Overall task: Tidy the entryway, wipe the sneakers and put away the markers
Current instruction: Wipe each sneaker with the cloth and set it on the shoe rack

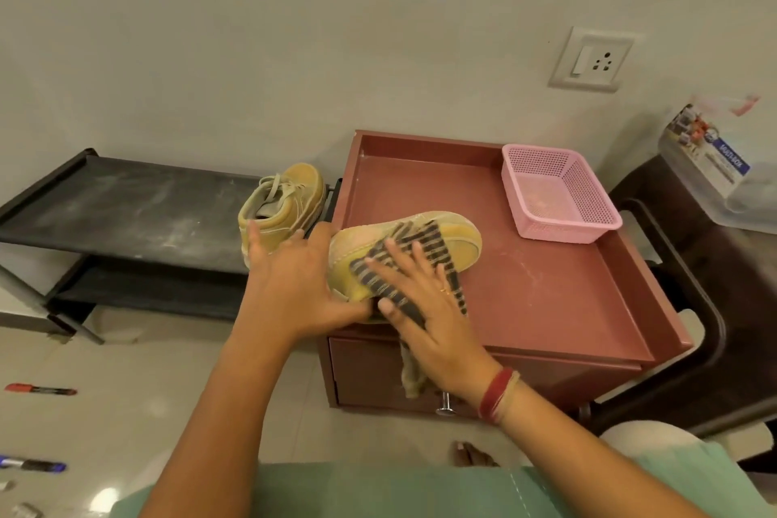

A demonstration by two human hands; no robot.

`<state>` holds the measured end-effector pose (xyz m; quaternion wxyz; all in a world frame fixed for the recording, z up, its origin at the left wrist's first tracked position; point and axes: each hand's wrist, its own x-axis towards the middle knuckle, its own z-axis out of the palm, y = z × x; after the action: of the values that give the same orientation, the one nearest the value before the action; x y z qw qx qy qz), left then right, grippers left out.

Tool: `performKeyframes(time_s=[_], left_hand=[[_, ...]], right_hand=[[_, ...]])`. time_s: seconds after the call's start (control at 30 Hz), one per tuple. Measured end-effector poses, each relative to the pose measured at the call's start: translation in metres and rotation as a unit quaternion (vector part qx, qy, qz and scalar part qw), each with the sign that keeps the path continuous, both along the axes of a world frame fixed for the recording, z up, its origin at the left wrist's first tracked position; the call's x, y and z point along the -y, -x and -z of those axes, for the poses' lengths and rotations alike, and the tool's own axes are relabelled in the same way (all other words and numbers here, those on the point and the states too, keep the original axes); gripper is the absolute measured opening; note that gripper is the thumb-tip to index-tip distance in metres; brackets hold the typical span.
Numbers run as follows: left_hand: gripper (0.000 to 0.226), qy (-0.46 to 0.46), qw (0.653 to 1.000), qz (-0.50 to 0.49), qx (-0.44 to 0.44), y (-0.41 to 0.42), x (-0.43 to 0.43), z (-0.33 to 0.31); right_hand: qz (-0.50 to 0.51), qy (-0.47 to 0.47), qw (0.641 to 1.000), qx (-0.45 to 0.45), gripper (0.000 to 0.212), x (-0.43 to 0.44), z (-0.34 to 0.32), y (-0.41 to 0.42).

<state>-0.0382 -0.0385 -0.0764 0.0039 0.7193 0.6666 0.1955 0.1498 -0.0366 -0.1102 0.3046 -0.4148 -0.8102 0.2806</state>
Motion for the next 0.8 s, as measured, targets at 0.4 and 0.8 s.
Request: performKeyframes(time_s=[0.4,0.8], left_hand=[[0.092,0.009,0.997,0.014,0.071,-0.002,-0.004,0.006],[0.076,0.047,0.983,0.121,0.130,-0.003,-0.001,0.006]], right_hand=[[0.185,0.108,0.962,-0.171,0.037,-0.048,-0.005,-0.039],[0.109,0.030,0.994,0.014,0.042,-0.054,-0.004,-0.024]])
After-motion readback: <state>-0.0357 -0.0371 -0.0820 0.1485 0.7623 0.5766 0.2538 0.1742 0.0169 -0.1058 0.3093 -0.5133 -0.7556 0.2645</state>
